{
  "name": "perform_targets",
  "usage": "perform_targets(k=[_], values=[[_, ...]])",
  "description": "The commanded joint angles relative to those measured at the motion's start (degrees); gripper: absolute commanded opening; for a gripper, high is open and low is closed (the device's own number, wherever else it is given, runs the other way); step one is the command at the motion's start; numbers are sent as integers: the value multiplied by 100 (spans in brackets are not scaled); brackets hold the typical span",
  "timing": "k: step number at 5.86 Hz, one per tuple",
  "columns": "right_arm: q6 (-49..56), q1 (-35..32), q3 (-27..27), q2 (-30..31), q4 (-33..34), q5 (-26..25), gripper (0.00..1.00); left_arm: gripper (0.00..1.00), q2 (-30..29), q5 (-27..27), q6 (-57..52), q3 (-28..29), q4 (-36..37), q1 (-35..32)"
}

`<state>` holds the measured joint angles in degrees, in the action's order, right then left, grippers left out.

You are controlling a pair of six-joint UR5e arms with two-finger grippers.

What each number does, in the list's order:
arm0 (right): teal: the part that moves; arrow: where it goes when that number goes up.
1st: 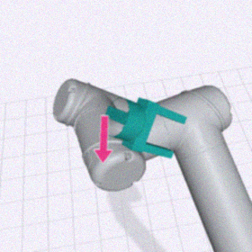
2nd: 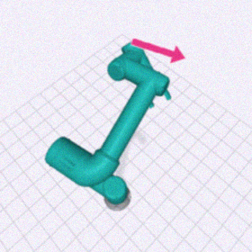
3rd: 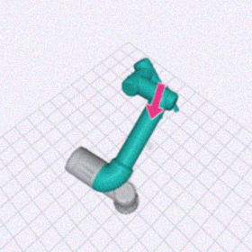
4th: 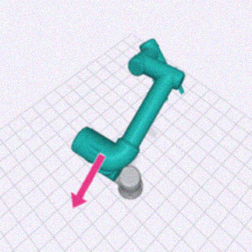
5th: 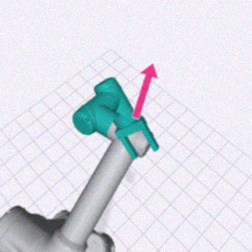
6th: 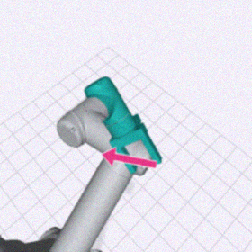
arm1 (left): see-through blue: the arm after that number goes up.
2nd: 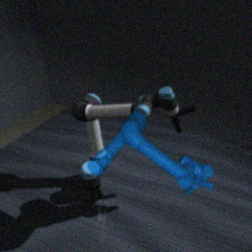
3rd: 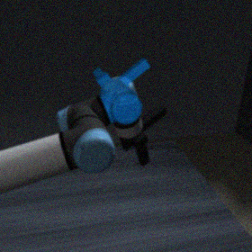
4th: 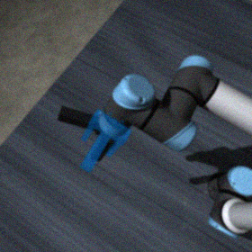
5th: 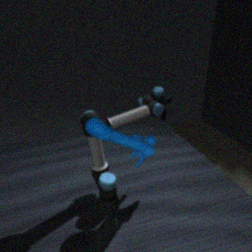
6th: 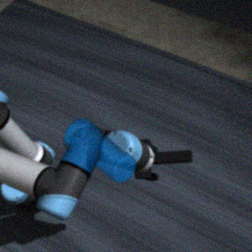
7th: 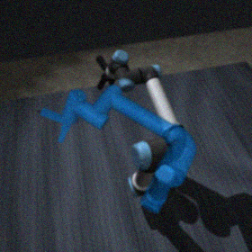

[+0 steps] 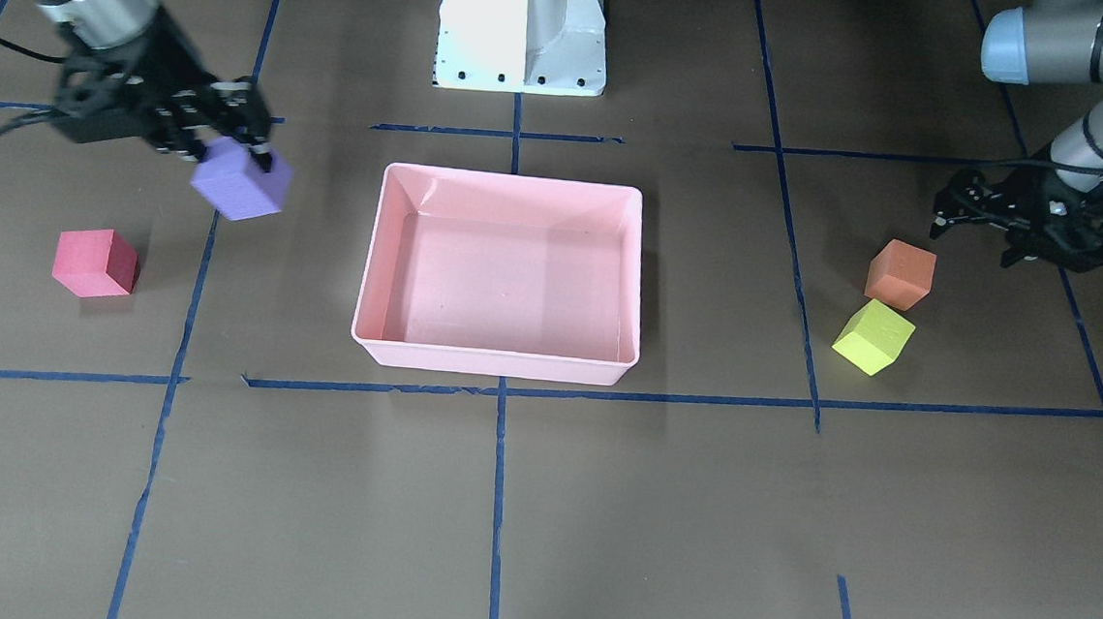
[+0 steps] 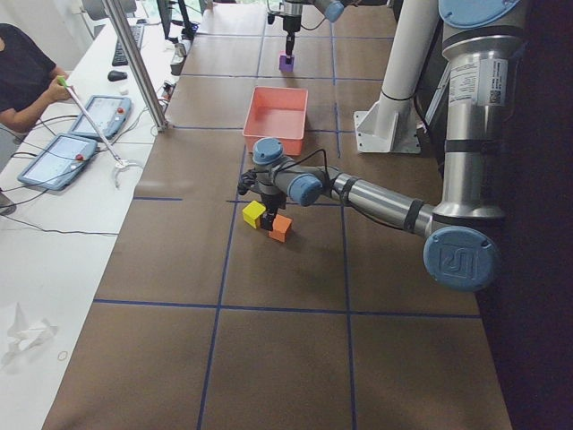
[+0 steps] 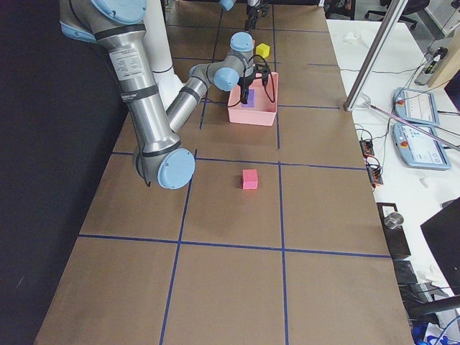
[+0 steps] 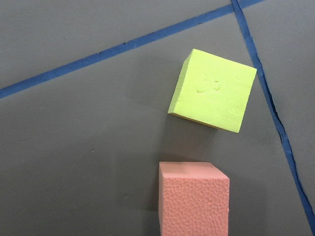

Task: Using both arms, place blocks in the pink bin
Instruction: 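Drop the purple cube into the bin while the left gripper grasps the orange cube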

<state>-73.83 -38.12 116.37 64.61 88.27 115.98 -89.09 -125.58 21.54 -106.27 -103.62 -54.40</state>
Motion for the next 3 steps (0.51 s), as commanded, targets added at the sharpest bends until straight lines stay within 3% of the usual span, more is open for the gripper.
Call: perform_targets(k=[1, 2, 3], values=[[-744, 759, -595, -710, 94, -827, 2, 100, -152, 113, 8, 272, -9, 332], [-790, 936, -841, -826, 94, -1075, 16, 100, -170, 278, 8, 317, -9, 456], [-782, 1155, -1070, -844, 85, -1373, 99, 100, -249, 358, 8, 483, -18, 526]])
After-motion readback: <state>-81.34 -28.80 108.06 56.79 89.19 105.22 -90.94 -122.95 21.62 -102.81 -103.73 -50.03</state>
